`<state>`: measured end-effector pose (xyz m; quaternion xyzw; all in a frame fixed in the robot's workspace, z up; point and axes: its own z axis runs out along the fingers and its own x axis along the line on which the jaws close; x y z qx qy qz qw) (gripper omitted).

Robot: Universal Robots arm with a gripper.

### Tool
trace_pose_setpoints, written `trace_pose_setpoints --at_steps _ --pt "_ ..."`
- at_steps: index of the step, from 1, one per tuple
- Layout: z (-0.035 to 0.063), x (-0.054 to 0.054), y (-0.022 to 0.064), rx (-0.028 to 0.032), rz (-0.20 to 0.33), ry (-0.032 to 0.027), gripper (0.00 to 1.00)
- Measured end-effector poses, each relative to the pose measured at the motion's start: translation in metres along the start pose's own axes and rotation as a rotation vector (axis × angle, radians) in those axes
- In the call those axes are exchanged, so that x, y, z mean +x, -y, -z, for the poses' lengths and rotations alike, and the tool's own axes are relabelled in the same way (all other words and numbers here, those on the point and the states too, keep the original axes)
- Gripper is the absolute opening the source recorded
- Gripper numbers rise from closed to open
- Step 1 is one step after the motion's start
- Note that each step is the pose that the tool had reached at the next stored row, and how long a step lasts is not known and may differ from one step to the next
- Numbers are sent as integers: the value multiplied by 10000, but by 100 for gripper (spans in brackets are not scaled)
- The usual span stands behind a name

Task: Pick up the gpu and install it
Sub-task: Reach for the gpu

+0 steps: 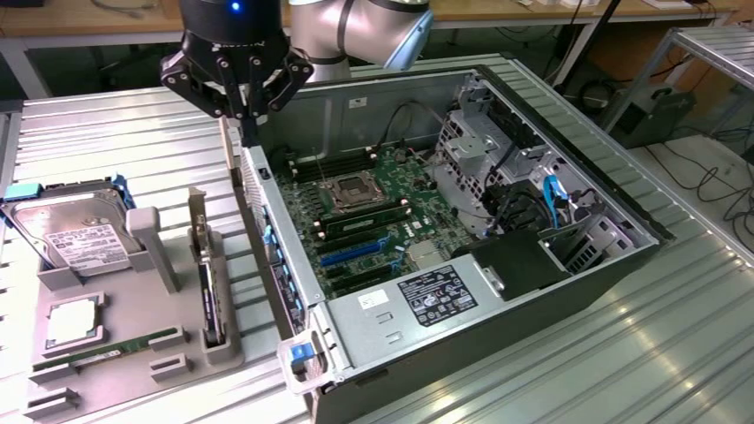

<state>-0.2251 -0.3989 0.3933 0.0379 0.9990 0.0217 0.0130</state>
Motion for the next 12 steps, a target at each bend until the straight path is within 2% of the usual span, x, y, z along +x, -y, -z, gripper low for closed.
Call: trace_pose_setpoints --at_steps 12 --pt "1 27 2 0 0 0 11"
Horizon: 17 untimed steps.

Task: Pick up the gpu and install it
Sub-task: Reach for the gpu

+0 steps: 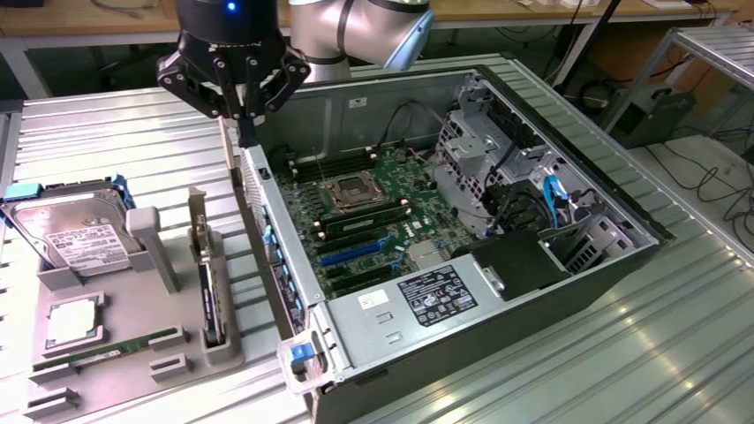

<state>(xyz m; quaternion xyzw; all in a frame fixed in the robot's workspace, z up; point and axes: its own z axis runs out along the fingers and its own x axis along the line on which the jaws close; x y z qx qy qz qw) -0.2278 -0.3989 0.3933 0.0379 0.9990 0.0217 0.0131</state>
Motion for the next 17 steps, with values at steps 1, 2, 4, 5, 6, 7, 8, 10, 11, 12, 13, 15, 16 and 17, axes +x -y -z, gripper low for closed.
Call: trace_pose_setpoints --at_steps 1,2,4,5,6,7,8,10,11,12,13,15,16,17 --pt "0 1 0 0 0 -1 11" --pt "0 3 0 0 0 0 11" --pt "0 7 1 0 0 0 11" --pt "0 9 1 0 0 0 11" --pt "0 11 1 0 0 0 11" --pt "0 14 1 0 0 0 11" --pt "1 17 1 0 0 0 11" --pt "1 25 2 0 0 0 11" --pt "1 27 2 0 0 0 11" --pt "1 30 2 0 0 0 11" --pt "1 32 2 0 1 0 11" --pt "1 36 3 1 1 0 11" --pt "1 39 3 0 0 0 11" --pt "1 42 3 0 0 0 11"
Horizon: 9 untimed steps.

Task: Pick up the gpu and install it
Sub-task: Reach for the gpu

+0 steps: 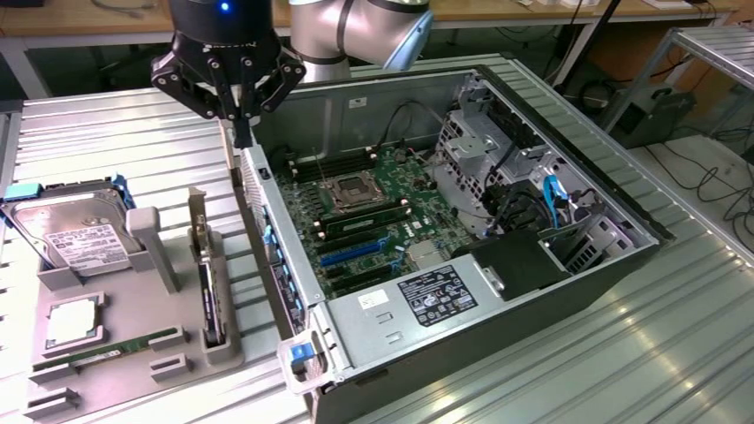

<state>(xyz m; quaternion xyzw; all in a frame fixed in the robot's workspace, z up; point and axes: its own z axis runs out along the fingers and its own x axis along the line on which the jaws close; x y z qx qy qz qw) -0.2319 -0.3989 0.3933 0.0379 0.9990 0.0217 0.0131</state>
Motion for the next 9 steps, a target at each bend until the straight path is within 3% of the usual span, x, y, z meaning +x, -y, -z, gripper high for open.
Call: trace_pose_setpoints --at_steps 9 --pt "0 19 2 0 0 0 11"
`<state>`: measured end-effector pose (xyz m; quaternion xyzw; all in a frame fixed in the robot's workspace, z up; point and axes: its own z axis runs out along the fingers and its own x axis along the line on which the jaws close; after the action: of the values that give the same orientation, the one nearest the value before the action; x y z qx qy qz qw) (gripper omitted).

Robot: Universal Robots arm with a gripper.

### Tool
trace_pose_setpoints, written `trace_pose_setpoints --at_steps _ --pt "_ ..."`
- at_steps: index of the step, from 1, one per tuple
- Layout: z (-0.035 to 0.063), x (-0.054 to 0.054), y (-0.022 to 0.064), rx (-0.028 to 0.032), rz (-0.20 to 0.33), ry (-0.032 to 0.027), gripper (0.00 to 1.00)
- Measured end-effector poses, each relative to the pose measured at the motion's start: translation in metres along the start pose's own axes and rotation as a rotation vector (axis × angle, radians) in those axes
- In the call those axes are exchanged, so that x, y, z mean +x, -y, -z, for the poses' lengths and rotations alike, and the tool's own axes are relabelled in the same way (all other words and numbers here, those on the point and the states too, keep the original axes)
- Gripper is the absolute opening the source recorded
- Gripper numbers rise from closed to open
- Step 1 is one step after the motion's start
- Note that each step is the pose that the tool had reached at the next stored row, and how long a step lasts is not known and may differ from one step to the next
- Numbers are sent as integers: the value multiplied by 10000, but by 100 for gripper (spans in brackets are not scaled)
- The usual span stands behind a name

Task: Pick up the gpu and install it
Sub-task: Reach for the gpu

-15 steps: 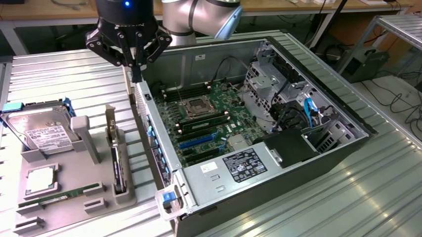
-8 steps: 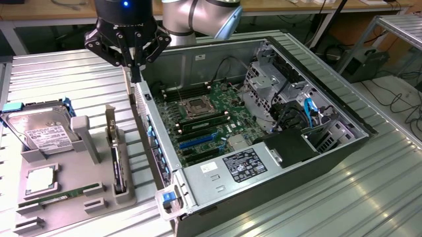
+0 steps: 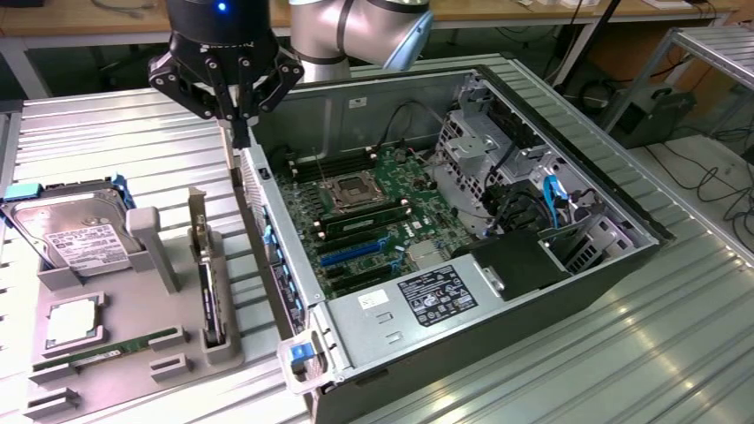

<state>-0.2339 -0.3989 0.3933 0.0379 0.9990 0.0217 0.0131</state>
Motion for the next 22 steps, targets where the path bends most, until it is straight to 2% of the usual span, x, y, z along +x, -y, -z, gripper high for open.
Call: trace_pose_setpoints --at_steps 22 --pt "1 104 8 0 0 0 11"
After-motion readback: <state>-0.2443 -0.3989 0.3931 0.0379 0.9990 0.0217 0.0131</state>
